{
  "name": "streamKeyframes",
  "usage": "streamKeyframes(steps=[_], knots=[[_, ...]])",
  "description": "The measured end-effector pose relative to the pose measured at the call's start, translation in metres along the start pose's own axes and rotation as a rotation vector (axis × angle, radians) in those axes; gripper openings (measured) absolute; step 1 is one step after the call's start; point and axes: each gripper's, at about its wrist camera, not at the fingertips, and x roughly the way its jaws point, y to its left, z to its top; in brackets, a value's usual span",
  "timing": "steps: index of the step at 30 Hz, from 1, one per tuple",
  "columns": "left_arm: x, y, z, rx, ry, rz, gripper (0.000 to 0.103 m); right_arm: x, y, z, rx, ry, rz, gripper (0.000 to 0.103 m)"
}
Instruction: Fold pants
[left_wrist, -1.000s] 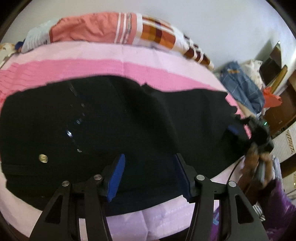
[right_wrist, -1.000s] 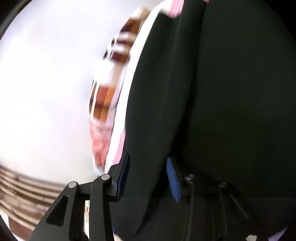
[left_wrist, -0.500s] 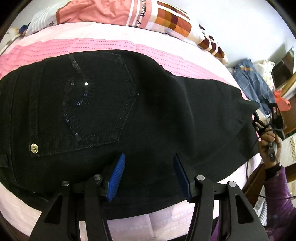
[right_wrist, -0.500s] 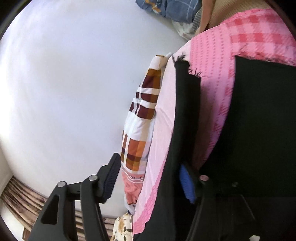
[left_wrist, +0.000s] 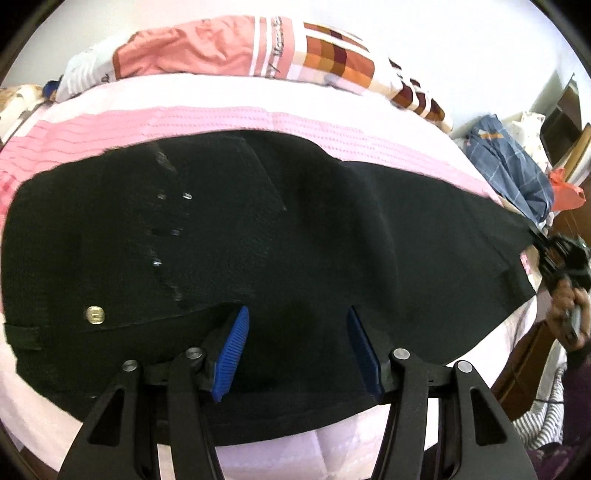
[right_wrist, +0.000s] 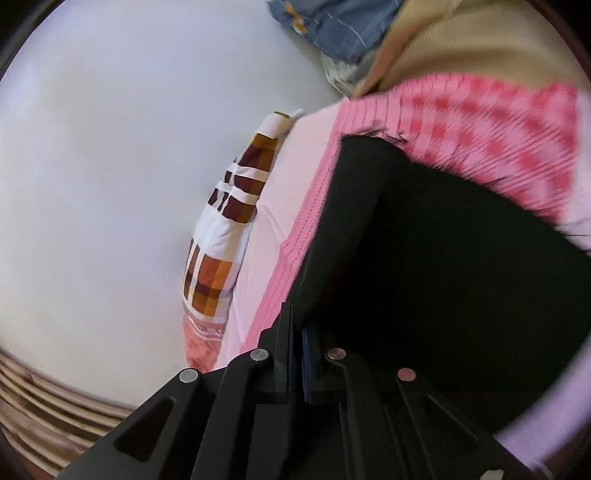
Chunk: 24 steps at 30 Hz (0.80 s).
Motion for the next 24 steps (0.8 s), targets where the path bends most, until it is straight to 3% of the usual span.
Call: streamKeyframes(steps=[4, 9, 19, 24], knots=[[-0.01, 0.009, -0.004, -0.006, -0.008, 0.017, 0.056, -0.025, -0.014, -0.004, -0.006, 0.023, -0.076, 0.005], [-0.014, 0.017, -0.014, -0.002, 0.005, 0.048, 0.056, -0.036, -0.065, -0.017, 0.097, 0.061, -0.158, 0.005], [-0.029, 0.019, -0.023, 0.019, -0.022, 0.059, 0.056, -0.04, -0.075, -0.019, 0.113, 0.053, -0.164, 0.004], [-0.034, 0.017, -0.027, 0.031, -0.042, 0.029, 0.056, -0.041, -0.057, -0.034, 0.181, 0.071, -0.079, 0.022]])
